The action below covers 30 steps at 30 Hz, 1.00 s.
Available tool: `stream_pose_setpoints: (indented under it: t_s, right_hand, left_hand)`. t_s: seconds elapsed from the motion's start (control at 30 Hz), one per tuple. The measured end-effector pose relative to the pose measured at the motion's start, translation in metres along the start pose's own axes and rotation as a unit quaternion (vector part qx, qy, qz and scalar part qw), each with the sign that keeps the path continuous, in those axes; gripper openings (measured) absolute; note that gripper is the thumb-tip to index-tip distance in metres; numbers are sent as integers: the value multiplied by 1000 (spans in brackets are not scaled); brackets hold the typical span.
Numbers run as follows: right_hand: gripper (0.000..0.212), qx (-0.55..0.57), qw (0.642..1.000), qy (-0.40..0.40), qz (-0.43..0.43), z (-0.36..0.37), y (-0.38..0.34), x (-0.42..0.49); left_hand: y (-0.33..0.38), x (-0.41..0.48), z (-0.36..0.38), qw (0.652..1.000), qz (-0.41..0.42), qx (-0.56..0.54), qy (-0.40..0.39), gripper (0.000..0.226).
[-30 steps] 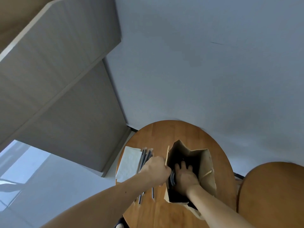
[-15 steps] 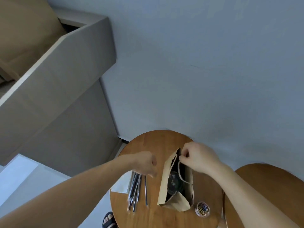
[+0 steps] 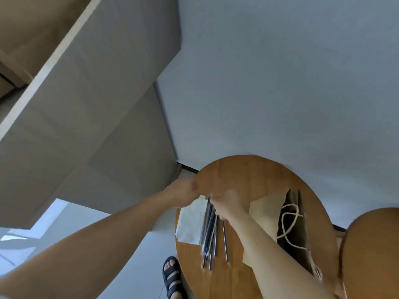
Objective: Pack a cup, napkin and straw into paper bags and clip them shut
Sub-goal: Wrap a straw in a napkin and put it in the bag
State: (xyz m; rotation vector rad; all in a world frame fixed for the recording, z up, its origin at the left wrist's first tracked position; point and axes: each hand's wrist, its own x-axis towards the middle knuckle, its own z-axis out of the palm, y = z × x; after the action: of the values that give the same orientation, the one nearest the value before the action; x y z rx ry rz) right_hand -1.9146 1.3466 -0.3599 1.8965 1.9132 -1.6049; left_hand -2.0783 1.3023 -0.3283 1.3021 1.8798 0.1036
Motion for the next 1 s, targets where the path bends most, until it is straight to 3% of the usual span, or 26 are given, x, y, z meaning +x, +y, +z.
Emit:
stream_pose_setpoints:
  t_s: [0.07, 0.17, 0.4, 0.67, 0.9, 1.0]
  right_hand:
    - [34, -9, 999, 20, 41, 26, 23, 21]
    - [22, -105, 994, 19, 27, 53, 43, 46]
    - [29, -216, 974, 41, -52, 86, 50, 100]
    - [23, -341, 937, 37, -68, 93, 56, 128]
    - [7, -274, 955, 46, -100, 87, 53, 123]
    - [6, -93, 993, 2, -78, 83, 50, 112]
  left_hand:
    - [-26, 12, 11, 999, -29, -30, -6, 20]
    - [-60, 30, 26, 996, -59, -66, -2, 37]
    - [-102, 62, 55, 992, -97, -74, 30, 26]
    - [-119, 62, 68, 988, -116, -102, -6, 19]
    - [-114, 57, 65, 989, -115, -98, -4, 20]
    - [-109, 53, 62, 987, -116, -110, 14, 29]
